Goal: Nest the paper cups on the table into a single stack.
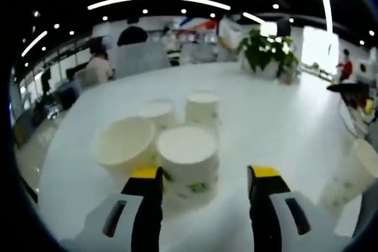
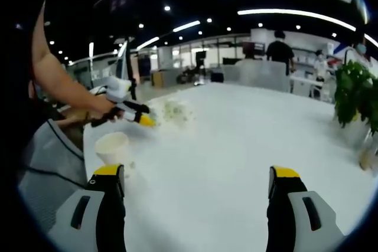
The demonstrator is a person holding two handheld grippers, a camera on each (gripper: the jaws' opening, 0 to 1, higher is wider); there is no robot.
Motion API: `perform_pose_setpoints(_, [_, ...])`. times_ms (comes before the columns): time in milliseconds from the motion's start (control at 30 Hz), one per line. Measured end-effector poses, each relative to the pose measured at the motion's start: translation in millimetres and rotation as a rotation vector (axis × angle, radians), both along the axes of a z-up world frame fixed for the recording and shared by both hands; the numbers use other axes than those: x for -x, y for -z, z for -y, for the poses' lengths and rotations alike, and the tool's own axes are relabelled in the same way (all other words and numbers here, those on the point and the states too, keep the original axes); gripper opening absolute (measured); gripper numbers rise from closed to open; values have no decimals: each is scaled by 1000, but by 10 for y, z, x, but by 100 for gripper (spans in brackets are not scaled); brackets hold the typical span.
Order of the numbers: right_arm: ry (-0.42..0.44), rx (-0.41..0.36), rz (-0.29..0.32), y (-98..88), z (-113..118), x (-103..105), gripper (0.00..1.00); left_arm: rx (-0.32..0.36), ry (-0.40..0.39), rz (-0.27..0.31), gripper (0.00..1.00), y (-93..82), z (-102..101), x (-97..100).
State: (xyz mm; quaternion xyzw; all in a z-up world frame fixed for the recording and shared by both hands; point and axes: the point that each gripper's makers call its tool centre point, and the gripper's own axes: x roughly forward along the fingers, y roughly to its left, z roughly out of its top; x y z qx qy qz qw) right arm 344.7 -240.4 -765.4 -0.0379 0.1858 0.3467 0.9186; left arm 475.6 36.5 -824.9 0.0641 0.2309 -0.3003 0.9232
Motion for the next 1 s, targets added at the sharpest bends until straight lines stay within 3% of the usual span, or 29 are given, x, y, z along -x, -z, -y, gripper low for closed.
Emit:
perform_pose_setpoints(167, [3,-1,-5,14,12,-4,100,-44,-1,1,51,29,6,-48])
perform_pose_setpoints(433, [5,-6,-9,15,20,-33,99,-30,-7,22,48,-42,79,-156])
perform_pose_setpoints(533, [-1,-6,-12,21,-5,-41,99,-47,0,37,39,-54,97,-160])
perform_pose_setpoints(1000, [-3,-11,-11,8,-23,-112,100,-23,5,35,38,-61,95,-163])
